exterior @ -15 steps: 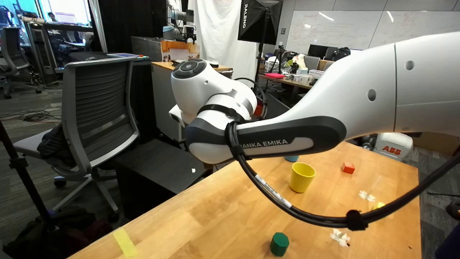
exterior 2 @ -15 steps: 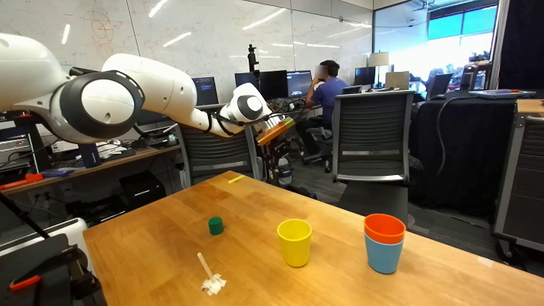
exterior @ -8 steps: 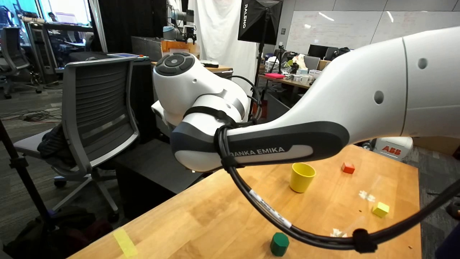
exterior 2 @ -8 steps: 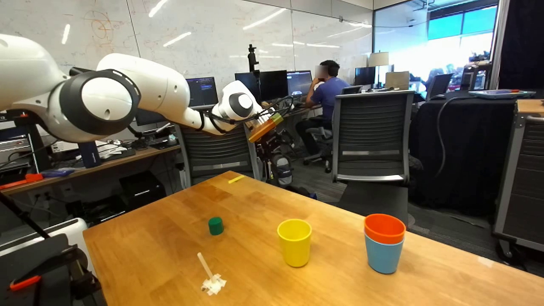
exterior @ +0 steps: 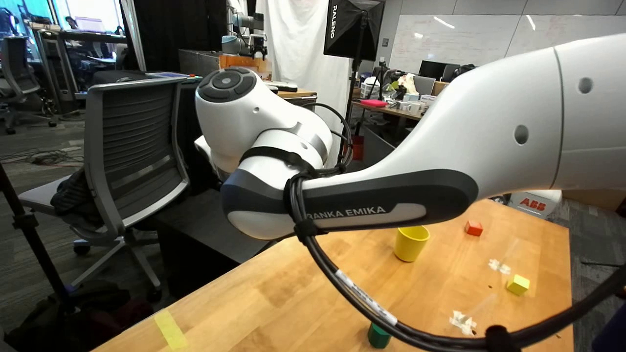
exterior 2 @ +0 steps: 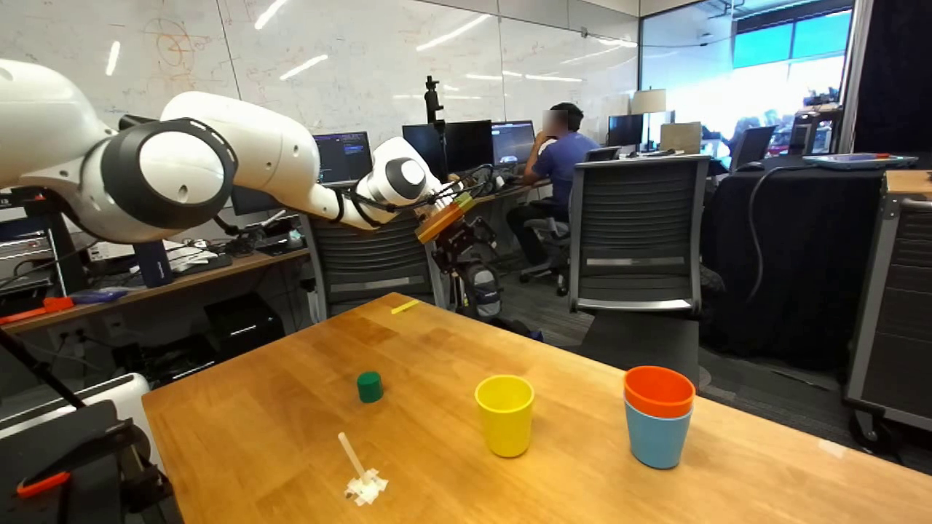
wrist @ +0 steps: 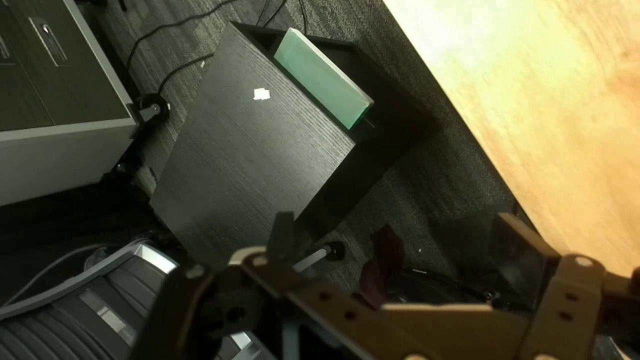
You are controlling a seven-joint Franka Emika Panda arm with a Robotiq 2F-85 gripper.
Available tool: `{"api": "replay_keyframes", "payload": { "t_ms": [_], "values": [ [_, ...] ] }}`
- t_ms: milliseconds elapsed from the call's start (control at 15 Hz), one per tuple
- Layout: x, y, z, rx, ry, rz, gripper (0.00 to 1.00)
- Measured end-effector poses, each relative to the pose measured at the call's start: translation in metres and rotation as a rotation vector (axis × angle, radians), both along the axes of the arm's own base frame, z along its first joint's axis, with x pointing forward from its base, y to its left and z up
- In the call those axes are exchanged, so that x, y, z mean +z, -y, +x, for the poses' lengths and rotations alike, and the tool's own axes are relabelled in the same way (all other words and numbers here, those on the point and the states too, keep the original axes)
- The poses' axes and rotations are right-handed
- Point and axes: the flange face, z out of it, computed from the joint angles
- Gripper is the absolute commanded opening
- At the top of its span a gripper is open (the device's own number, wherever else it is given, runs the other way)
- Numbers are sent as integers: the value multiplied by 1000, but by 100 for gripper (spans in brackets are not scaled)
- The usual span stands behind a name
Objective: Stack the orange cup on top of the blue cup then stack the yellow cup on top of the orange cup
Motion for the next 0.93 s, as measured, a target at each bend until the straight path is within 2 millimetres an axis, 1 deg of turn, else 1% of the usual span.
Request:
{"api": "replay_keyframes", "payload": {
  "t_ms": [133, 267, 400, 533, 933],
  "values": [
    [-3, -2, -2, 1, -7, -2, 100],
    [-11, 0, -4, -6, -25, -10, 100],
    [-22, 7, -5, -28, -45, -18, 100],
    [-30, 18, -5, -55, -53, -16, 100],
    [-32, 15, -6, -52, -58, -13, 100]
  ]
}}
